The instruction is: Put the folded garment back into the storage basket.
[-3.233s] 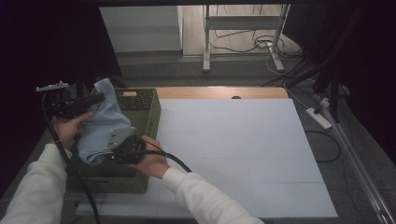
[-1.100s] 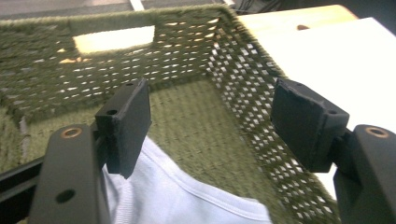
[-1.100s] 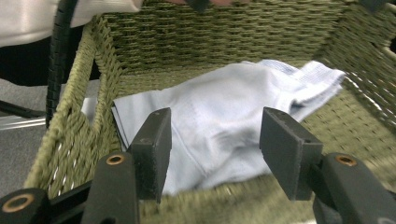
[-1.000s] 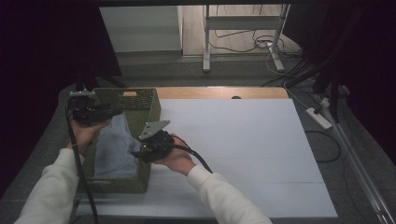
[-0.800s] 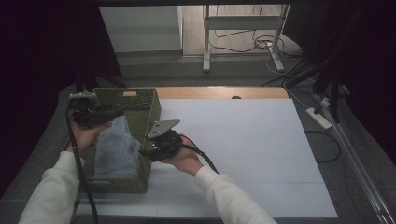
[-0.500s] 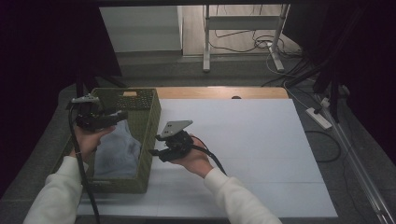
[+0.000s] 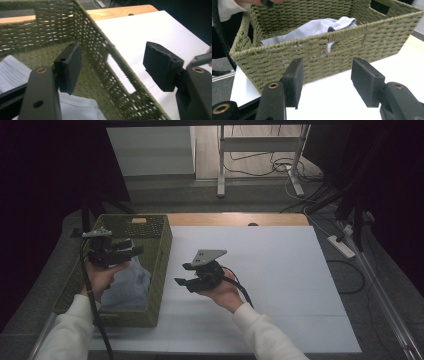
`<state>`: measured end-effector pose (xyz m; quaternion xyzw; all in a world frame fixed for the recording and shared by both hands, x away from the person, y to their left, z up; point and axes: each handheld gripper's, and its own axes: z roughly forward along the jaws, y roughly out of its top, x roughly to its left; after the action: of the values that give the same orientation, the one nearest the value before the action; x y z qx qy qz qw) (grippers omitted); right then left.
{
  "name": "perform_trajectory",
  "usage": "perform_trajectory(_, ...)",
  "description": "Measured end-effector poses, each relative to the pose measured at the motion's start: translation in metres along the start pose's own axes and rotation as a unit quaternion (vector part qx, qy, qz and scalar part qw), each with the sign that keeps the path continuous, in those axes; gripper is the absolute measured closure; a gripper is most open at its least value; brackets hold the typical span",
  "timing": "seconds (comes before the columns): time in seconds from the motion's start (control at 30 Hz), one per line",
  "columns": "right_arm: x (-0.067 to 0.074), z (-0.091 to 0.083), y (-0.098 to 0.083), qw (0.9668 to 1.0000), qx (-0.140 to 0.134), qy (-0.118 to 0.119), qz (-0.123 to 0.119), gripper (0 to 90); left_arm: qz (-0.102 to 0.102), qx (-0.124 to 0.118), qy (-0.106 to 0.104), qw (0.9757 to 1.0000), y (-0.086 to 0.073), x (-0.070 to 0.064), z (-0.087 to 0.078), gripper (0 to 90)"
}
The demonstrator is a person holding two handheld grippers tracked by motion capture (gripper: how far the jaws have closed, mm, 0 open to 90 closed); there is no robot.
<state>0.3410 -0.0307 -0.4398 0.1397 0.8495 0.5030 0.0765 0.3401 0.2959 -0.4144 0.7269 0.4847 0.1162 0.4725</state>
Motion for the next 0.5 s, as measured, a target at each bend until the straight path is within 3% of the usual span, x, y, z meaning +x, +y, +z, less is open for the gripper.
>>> perform_trajectory(0.23,-0.004,-0.013,-0.011,0.9999,0.002,-0.011,0.010,43.8,0.006,0.009,-0.018,0.9998,-0.007,-0.015,0.004,32.0)
perform_trajectory(0.4,-0.007,-0.027,-0.019,0.9996,0.000,-0.022,0.017,43.8,0.004,0.005,-0.043,0.9991,-0.013,-0.030,0.003,32.0)
perform_trajectory(0.5,-0.010,-0.037,-0.025,0.9993,0.002,-0.030,0.020,43.8,0.014,0.007,-0.047,0.9988,-0.016,-0.039,0.002,32.0)
